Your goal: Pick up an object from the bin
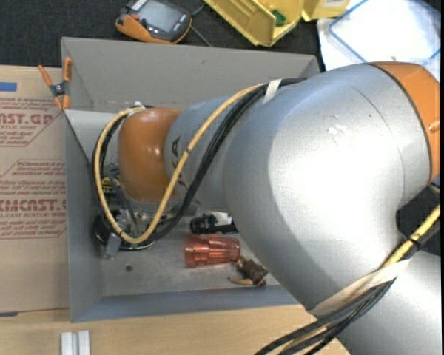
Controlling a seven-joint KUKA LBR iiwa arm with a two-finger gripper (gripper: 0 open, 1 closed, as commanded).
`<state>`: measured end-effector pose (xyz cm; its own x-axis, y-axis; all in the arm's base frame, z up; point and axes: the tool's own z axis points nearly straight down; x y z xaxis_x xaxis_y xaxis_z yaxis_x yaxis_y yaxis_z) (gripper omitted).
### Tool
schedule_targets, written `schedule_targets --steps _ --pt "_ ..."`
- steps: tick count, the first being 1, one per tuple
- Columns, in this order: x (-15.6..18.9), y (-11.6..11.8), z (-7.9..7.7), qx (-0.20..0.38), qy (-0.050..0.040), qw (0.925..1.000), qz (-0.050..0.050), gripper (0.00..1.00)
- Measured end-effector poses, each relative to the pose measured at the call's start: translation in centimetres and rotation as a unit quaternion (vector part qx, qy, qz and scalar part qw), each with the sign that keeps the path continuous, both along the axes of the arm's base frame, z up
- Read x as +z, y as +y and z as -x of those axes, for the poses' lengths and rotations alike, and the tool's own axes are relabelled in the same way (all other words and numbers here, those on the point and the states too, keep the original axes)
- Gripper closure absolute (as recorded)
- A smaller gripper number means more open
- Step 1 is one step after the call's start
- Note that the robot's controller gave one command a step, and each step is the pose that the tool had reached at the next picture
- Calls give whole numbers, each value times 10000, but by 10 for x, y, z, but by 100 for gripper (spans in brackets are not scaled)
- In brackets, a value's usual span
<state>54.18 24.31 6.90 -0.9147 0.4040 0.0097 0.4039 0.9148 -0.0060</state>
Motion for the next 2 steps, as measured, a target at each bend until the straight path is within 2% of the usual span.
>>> schedule_targets --steps 1,2 --pt "0 0 0 0 4 10000 0 100" --pt "27 -1 3 1 52 10000 17 100"
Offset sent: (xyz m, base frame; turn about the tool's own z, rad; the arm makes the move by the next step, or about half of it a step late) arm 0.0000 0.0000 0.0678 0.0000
